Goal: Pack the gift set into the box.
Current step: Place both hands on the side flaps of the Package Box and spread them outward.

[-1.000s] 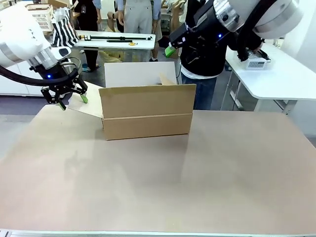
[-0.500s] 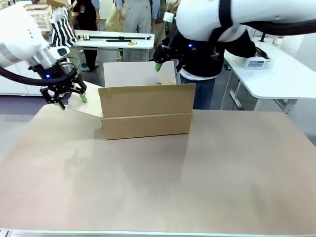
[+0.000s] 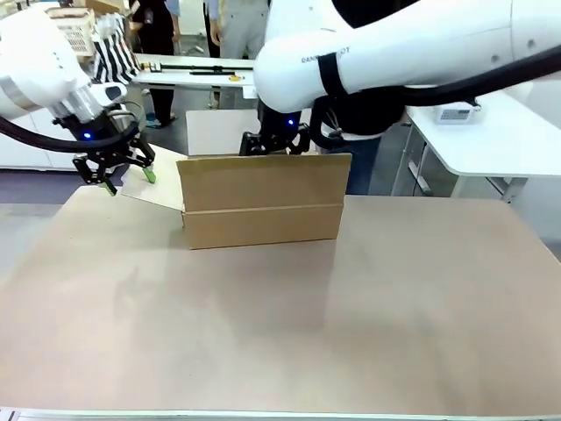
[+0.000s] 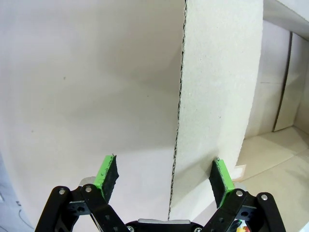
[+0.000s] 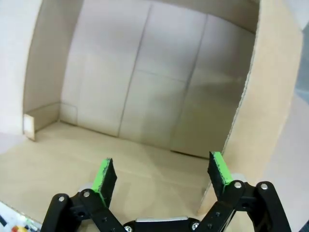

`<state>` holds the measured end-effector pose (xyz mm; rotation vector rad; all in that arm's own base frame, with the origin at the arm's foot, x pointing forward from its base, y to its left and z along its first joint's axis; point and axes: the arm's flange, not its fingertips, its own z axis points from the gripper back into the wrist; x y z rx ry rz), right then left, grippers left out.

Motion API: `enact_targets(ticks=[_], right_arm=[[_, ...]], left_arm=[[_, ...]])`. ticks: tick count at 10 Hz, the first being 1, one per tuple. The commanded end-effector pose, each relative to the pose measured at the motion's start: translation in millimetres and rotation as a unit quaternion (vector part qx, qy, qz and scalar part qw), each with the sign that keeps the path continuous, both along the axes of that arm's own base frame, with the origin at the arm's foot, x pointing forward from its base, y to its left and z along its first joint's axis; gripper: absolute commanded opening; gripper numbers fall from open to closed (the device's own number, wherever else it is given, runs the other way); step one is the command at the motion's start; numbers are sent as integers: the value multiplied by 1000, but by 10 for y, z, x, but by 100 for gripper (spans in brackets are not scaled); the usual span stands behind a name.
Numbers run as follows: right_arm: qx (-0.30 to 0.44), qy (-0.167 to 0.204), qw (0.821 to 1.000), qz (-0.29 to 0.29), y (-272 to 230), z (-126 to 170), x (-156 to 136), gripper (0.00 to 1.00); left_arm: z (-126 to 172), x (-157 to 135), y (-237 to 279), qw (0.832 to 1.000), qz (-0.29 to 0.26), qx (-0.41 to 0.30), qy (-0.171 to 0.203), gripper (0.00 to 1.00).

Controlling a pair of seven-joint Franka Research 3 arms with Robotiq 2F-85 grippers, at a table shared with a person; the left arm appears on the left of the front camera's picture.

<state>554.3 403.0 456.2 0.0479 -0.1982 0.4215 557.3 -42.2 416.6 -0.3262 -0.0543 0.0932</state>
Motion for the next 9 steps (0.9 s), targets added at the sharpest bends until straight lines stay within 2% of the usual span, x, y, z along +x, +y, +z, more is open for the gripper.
enact_targets(ticks=[1, 3, 4, 7, 8, 9], right_arm=[[15, 8, 1000, -1, -2, -15, 18, 100], [-28, -1, 1000, -8, -20, 23, -27, 100], [-42, 7, 999, -13, -48, 9, -30, 100], [-92, -27, 994, -52, -263, 200, -12, 100], [-102, -33, 993, -52, -292, 207, 19, 100], [-65, -51, 996, -36, -274, 250, 30, 100]], left_arm=[[17, -5, 4, 1000, 0, 8, -2, 100], [17, -5, 4, 1000, 0, 8, -2, 100], [17, -5, 4, 1000, 0, 8, -2, 100], [17, -5, 4, 1000, 0, 8, -2, 100], [17, -5, 4, 1000, 0, 8, -2, 100], [17, -5, 4, 1000, 0, 8, -2, 100]])
